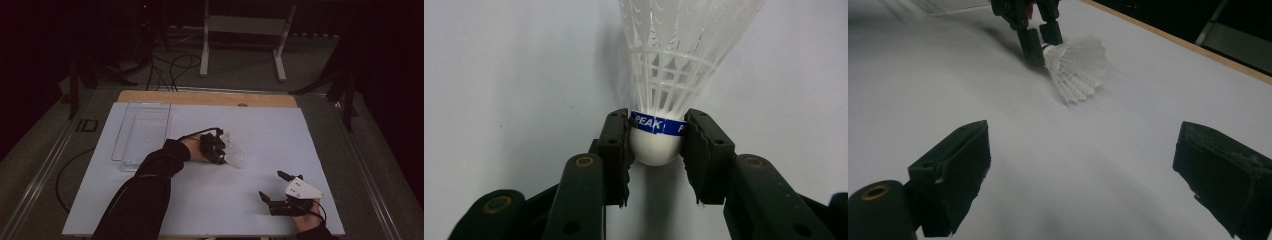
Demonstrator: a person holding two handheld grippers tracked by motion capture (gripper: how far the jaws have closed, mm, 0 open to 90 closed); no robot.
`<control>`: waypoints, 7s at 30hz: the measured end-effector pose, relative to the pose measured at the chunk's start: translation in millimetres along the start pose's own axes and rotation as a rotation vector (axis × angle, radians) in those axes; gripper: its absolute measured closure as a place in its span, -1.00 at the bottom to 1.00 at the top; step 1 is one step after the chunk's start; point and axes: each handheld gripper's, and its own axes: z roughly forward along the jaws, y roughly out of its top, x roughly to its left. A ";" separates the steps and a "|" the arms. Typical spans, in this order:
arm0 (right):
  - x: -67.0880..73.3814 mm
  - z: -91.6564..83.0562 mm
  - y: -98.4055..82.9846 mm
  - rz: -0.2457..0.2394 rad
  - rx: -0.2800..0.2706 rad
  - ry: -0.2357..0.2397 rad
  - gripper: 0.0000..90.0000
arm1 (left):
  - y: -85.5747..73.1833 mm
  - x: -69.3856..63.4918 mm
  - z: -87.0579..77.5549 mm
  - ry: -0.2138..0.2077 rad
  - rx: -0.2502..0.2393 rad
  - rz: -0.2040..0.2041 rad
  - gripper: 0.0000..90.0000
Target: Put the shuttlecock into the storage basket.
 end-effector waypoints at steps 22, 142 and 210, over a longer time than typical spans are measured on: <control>0.3 0.6 0.1 -0.002 0.005 -0.003 -0.82 | 3.8 -10.5 -31.5 0.002 -0.016 -0.023 0.45; 3.2 3.8 2.1 -0.007 0.017 0.000 -0.82 | -36.7 -63.3 -211.9 0.174 -0.073 -0.395 0.46; 3.1 4.1 2.7 -0.007 0.023 -0.001 -0.82 | -174.4 -56.2 -244.9 0.458 0.031 -0.884 0.45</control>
